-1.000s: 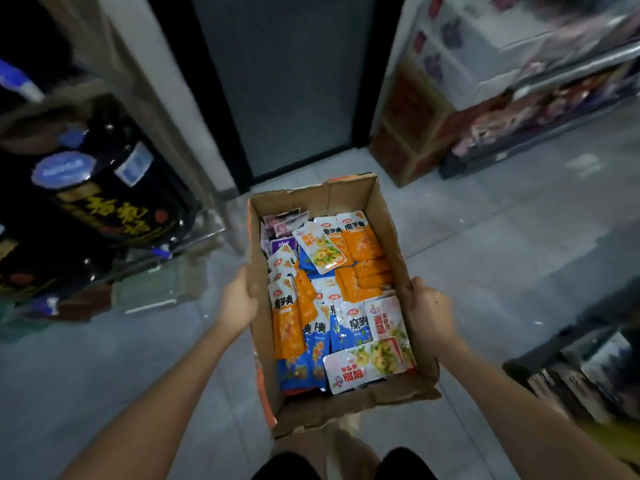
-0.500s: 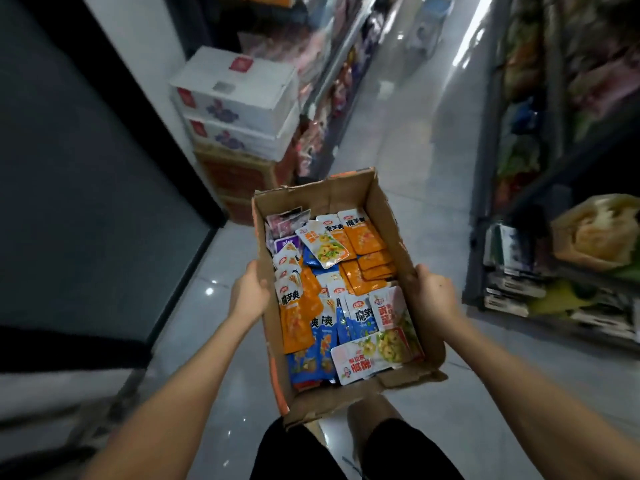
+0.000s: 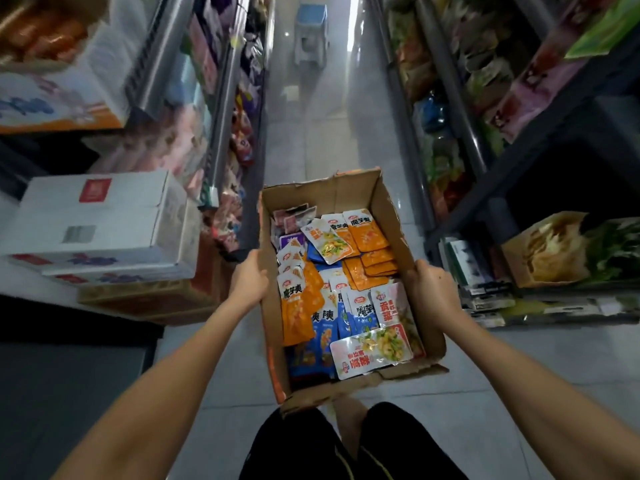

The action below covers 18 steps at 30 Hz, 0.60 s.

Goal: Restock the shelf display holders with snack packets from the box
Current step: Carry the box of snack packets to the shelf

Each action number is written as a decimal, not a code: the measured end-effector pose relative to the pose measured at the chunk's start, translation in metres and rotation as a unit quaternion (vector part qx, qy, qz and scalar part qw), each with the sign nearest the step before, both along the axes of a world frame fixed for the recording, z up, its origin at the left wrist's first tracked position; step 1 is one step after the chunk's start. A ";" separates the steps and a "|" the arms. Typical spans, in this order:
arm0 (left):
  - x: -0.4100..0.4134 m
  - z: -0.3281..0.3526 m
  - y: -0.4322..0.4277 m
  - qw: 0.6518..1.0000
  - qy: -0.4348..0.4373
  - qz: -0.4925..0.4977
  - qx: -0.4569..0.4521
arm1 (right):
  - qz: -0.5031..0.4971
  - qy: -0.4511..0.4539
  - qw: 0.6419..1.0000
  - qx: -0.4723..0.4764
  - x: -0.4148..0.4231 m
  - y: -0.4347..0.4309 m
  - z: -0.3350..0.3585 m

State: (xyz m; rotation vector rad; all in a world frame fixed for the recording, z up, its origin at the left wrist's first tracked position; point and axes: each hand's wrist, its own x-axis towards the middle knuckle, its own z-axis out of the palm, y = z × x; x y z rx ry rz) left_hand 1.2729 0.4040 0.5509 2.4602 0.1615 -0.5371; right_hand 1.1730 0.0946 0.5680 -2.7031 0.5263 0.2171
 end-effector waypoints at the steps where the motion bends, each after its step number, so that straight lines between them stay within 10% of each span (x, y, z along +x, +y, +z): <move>1: 0.025 0.001 -0.007 1.000 0.003 0.000 -0.005 | -0.006 0.003 1.000 -0.004 0.021 -0.007 0.002; 18: 0.524 0.027 -0.121 0.997 -0.016 -0.058 -0.045 | -0.086 0.005 0.996 -0.009 0.487 -0.096 0.007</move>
